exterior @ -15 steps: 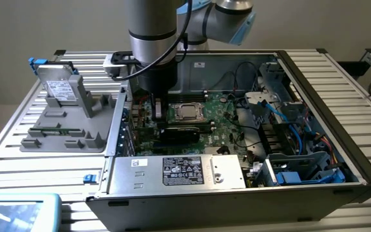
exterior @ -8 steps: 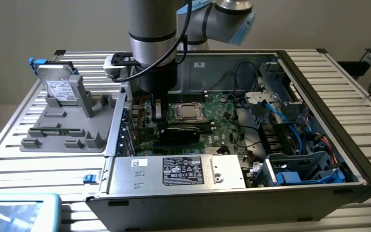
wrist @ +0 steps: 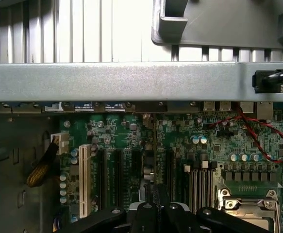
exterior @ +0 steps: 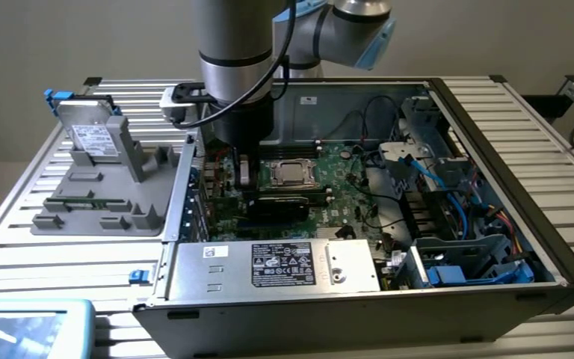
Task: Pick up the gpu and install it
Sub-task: 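Press down on the gpu until it lock into place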
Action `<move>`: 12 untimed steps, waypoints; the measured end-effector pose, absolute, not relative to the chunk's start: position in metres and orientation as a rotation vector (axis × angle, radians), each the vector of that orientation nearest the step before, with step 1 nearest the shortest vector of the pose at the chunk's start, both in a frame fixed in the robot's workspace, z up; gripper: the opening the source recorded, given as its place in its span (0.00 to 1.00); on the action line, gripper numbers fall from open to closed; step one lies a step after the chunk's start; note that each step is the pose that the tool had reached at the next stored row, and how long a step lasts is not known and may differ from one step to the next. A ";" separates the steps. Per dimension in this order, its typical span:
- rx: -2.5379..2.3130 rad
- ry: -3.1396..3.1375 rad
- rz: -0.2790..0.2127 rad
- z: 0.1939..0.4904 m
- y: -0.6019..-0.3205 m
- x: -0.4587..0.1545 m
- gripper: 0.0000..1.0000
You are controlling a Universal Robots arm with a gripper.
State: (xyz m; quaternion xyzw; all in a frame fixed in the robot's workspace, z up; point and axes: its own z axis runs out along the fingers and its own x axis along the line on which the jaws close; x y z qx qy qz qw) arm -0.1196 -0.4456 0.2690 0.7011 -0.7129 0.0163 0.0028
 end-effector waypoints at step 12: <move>2.197 -2.238 0.047 0.275 -0.445 -0.119 0.12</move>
